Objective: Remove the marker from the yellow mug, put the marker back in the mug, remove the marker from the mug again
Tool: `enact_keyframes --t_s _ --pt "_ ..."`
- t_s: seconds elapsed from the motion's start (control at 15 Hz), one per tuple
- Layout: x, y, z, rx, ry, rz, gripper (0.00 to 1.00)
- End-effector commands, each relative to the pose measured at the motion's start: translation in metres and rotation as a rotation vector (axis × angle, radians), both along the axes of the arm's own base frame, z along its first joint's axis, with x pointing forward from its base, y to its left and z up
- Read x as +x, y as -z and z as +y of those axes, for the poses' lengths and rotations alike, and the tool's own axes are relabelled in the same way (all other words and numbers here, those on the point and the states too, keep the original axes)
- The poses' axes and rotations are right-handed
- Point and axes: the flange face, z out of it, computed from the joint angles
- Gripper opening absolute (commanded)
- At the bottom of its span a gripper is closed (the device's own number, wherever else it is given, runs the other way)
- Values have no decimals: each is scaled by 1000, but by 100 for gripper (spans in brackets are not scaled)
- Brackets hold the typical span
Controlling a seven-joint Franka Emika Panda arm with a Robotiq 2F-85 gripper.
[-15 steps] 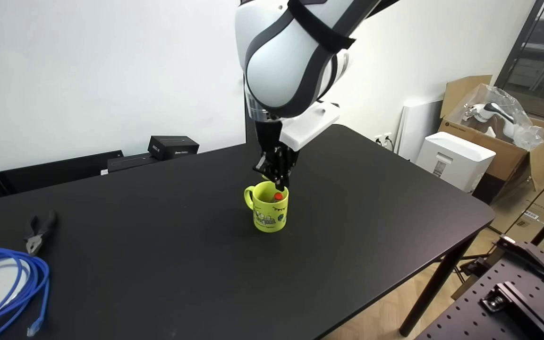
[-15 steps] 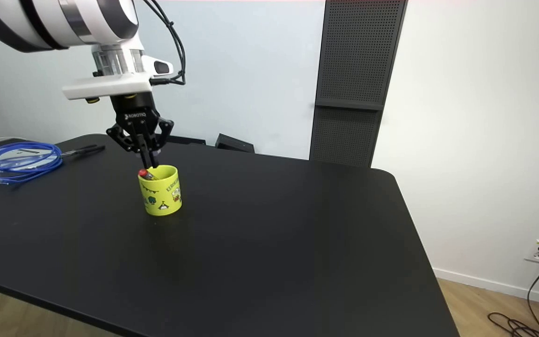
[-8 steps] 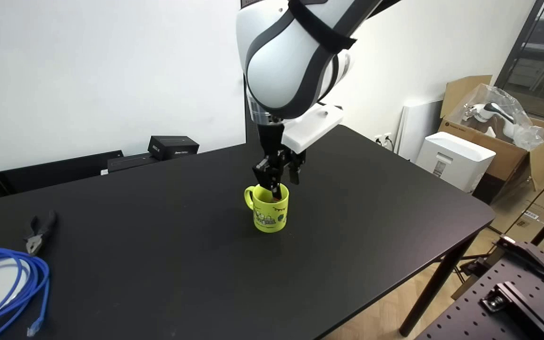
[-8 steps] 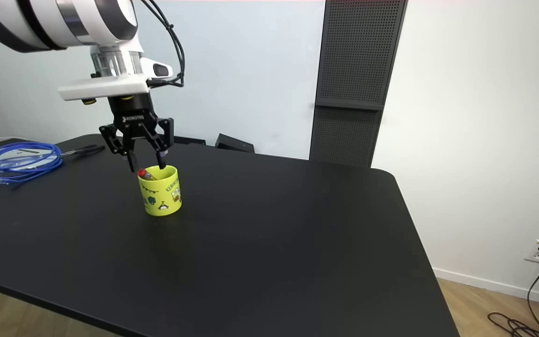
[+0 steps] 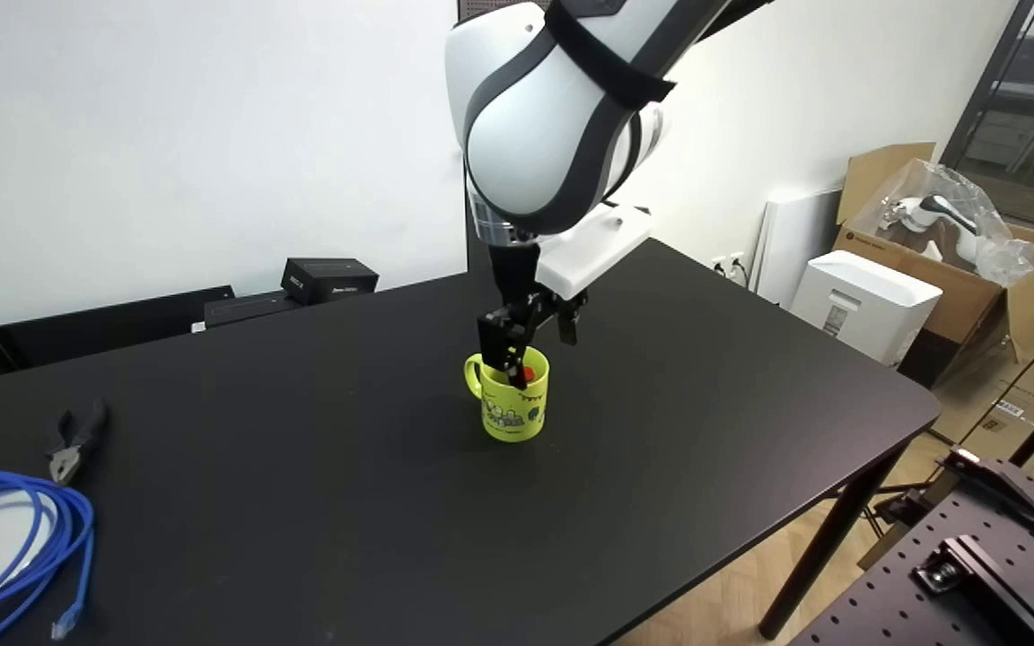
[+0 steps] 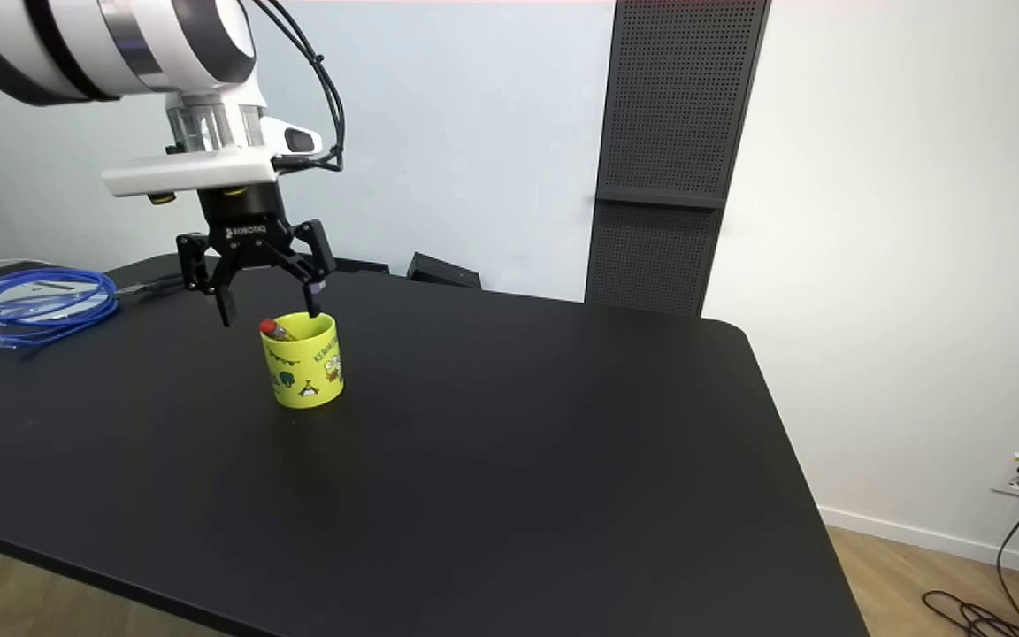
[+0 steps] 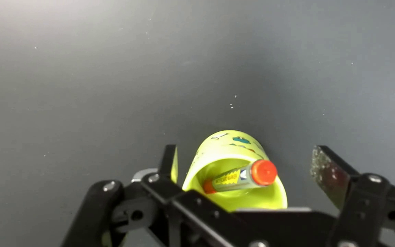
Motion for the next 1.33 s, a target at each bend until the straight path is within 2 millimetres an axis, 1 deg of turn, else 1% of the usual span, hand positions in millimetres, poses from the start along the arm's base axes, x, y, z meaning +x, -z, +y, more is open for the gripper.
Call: enact_keyframes --t_s 0.0,0.2,0.27,0.33,0.4,0.53,0.8,0.87,1.0,1.07,1.13,1.27 --pt "7 9 -1 -6 -8 5 100" --pt "11 20 -1 -5 -18 9 100" --pt "12 22 0 -4 -19 5 75" --pt "13 23 0 -3 -21 0 73" --pt "14 23 2 -2 -27 -8 67" --pt "15 22 3 -2 -37 -20 51" --pt "16 14 7 -1 -52 -43 26" --pt "16 13 8 -2 -56 -48 18" --pt "16 11 9 -1 -63 -55 5" --pt "16 10 10 0 -63 -58 2" --pt "16 10 10 0 -63 -59 5" --pt "14 7 10 -2 -65 -65 6"
